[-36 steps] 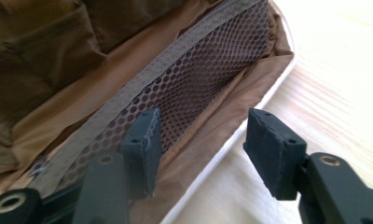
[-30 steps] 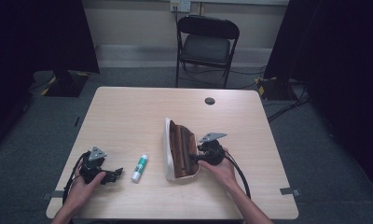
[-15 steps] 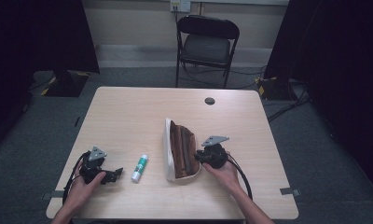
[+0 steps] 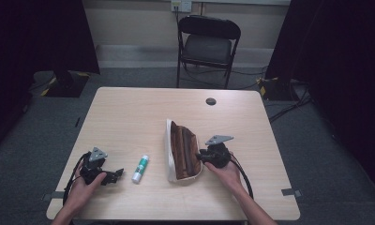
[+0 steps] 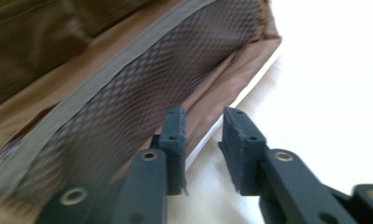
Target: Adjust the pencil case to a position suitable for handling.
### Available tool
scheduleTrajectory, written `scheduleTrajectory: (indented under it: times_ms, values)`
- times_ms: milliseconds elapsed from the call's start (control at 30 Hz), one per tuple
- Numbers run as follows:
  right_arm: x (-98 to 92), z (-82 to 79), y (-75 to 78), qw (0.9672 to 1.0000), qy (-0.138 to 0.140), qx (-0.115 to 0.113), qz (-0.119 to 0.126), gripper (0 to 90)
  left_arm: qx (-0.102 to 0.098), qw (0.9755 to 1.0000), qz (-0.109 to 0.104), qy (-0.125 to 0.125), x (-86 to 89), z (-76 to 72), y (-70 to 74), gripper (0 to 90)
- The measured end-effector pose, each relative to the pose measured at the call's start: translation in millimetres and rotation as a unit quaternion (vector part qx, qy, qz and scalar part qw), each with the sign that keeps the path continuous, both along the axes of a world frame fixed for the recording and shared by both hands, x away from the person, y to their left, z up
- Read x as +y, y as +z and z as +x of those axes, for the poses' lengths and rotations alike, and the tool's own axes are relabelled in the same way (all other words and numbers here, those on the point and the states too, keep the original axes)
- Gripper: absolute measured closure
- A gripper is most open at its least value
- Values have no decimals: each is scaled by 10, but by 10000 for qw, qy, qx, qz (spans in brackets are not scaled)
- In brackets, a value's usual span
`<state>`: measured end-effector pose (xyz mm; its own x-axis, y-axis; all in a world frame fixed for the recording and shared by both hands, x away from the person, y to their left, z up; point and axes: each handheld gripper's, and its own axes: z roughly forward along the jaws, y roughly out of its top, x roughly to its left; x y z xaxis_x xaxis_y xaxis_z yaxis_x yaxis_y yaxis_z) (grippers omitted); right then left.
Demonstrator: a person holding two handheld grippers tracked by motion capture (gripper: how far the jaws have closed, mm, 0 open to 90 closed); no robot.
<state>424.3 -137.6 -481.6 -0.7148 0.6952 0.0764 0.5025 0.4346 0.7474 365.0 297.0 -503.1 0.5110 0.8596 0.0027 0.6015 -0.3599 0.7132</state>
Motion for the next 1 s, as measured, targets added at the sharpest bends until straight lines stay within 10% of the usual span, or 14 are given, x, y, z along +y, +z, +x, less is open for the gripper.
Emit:
scheduleTrajectory:
  times_ms: [300, 467, 1000]
  values:
    - [59, 224, -86, 9994, -201, 235, 146, 674, -9, 10000, -18, 8, -2, 0, -2, 2]
    - [40, 195, -64, 9996, -195, 154, 91, 822, -7, 10000, -12, 5, -2, -1, -2, 2]
    - [-118, -315, 16, 9993, -123, 200, -280, 843, -10, 10000, -18, 10, -3, -1, -2, 2]
